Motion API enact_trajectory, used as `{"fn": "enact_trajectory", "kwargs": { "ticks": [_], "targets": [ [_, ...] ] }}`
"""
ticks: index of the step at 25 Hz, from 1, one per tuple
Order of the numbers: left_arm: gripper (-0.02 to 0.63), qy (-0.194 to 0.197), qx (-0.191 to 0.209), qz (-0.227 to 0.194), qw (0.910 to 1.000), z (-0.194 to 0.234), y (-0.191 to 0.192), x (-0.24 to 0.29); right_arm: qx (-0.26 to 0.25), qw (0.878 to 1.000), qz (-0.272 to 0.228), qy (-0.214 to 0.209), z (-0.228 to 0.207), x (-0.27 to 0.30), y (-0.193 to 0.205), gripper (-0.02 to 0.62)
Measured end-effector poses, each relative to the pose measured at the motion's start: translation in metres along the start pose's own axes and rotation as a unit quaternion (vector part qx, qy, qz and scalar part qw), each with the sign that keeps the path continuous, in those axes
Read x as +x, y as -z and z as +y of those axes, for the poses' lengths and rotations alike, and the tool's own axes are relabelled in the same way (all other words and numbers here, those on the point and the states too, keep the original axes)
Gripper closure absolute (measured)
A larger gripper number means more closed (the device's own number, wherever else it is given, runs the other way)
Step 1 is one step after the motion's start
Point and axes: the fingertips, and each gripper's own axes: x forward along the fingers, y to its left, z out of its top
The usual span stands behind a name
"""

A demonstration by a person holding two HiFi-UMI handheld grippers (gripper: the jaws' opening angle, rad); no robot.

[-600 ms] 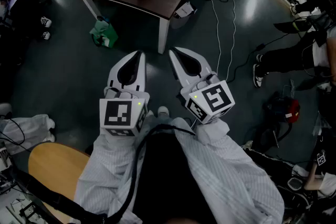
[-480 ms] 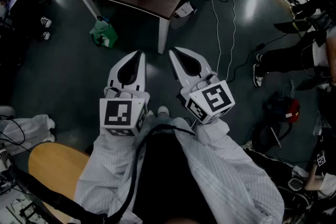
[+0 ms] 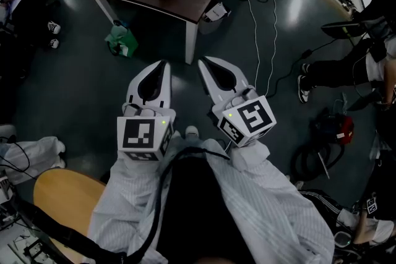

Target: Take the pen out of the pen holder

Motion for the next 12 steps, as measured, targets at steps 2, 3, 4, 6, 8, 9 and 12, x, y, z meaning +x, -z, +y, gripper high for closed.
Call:
{"fn": "enact_trajectory", "kwargs": {
  "ticks": [2,3,4,6,8,9,12],
  "targets": [
    [0.601,-0.003,0.002,-0.001,1.0000,-0.0009,-0.0022,0.0023,0.004,1.000,-0.005,-0.004,-0.0018,-0.0003,-0.0021,0.594],
    [0.601,-0.004,0.003,-0.002,1.0000,-0.0016,-0.0029,0.0035,0.005,1.000,-0.007,-0.006,-0.0027,-0.0004,-0.0028,0.594],
    [0.601,-0.005,0.004,-0.003,1.0000,-0.0025,-0.0035,0.0042,0.005,1.000,-0.008,-0.008,-0.0032,-0.0008,-0.0032,0.594],
    [0.601,-0.009,0.003,-0.005,0.9999,-0.0043,-0.0040,0.0044,0.004,1.000,-0.009,-0.012,-0.0036,-0.0024,-0.0034,0.594],
    [0.601,-0.010,0.001,-0.007,0.9999,-0.0074,-0.0022,0.0046,0.004,1.000,-0.009,-0.016,-0.0046,-0.0045,-0.0032,0.594],
    [0.601,-0.011,0.000,-0.007,0.9999,-0.0087,-0.0016,0.0049,0.004,1.000,-0.008,-0.018,-0.0051,-0.0056,-0.0029,0.594],
    [0.601,-0.020,0.001,-0.002,0.9998,-0.0069,-0.0020,0.0075,0.009,1.000,-0.005,-0.023,-0.0070,-0.0044,0.0001,0.594]
  ]
}}
